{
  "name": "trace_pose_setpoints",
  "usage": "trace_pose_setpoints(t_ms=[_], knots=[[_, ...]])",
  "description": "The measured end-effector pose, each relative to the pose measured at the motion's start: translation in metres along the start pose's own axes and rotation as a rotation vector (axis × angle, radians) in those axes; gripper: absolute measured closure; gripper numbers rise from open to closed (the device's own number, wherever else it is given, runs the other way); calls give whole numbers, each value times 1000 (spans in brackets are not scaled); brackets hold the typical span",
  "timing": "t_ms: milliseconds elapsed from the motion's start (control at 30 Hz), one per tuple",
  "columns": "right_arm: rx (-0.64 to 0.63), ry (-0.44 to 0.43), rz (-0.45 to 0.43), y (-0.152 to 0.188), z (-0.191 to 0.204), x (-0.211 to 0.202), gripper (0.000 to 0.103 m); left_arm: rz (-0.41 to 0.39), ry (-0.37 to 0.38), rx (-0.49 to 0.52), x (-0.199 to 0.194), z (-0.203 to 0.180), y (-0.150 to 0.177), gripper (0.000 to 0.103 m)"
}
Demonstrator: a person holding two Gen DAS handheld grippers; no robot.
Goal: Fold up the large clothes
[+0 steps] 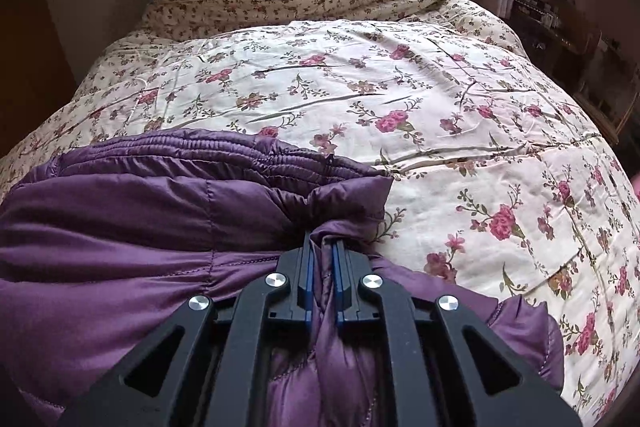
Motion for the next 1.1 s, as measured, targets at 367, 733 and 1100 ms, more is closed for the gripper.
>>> trace_pose_setpoints(t_ms=[367,733,1100], knots=[[22,38,-22,-12,-13,-25,62,-47,0,3,-40,-9,-8,44],[-26,-139,-136,3,60,-116,61,-117,115,60,-71,-77,4,44],[-118,-158,-147,32,122,-94,60,-95,113,96,-39,-85,25,42]])
Point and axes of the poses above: each gripper's, at about its wrist camera, not at the fingertips, and x roughly the way its jaws point, z to its left, y to its underside, the point moved 5 cm from there along x, roughly the way its jaws point, and after that the axes turned 9 degrees about y, right-handed, at the moved point
